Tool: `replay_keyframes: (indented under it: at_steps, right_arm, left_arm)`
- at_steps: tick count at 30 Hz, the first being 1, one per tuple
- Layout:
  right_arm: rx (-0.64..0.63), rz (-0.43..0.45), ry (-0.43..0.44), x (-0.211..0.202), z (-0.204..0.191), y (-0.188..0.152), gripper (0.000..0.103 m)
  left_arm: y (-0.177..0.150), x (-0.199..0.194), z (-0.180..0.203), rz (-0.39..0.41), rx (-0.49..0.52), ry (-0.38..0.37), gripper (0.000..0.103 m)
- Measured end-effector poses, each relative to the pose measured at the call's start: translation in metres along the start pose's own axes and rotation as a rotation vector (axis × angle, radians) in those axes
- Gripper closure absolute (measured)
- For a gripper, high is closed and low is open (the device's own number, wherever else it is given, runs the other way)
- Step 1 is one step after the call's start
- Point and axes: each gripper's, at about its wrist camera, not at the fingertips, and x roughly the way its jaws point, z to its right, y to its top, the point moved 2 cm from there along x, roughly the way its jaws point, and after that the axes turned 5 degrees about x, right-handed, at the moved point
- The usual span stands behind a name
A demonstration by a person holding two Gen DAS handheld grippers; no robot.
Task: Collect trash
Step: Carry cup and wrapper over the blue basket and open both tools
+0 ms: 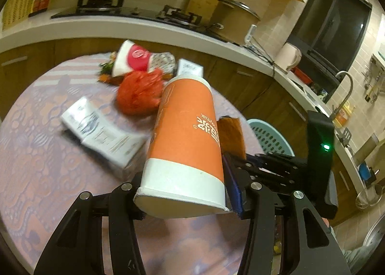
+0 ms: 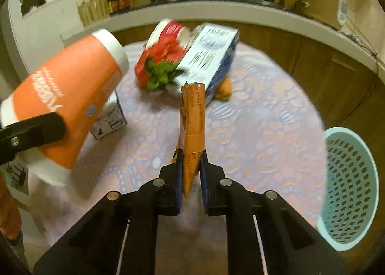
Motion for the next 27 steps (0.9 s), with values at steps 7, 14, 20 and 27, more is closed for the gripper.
replay_keyframes:
  at_steps: [7, 14, 20, 27]
  right_arm:
    - [0.106, 0.087, -0.084, -0.043, 0.066, 0.014, 0.092]
    - [0.225, 0.108, -0.185, -0.056, 0.154, 0.012, 0.093]
    - [0.328, 0.066, -0.259, -0.050, 0.219, -0.007, 0.092]
    - [0.454, -0.034, -0.284, -0.022, 0.282, -0.041, 0.092]
  left_arm:
    - [0.039, 0.038, 0.058, -0.001, 0.072, -0.074, 0.055]
    - [0.061, 0.106, 0.124, -0.054, 0.134, -0.165, 0.055]
    - [0.065, 0.182, 0.173, -0.142, 0.167, -0.217, 0.055]
    - [0.049, 0.257, 0.201, -0.266, 0.169, -0.241, 0.054]
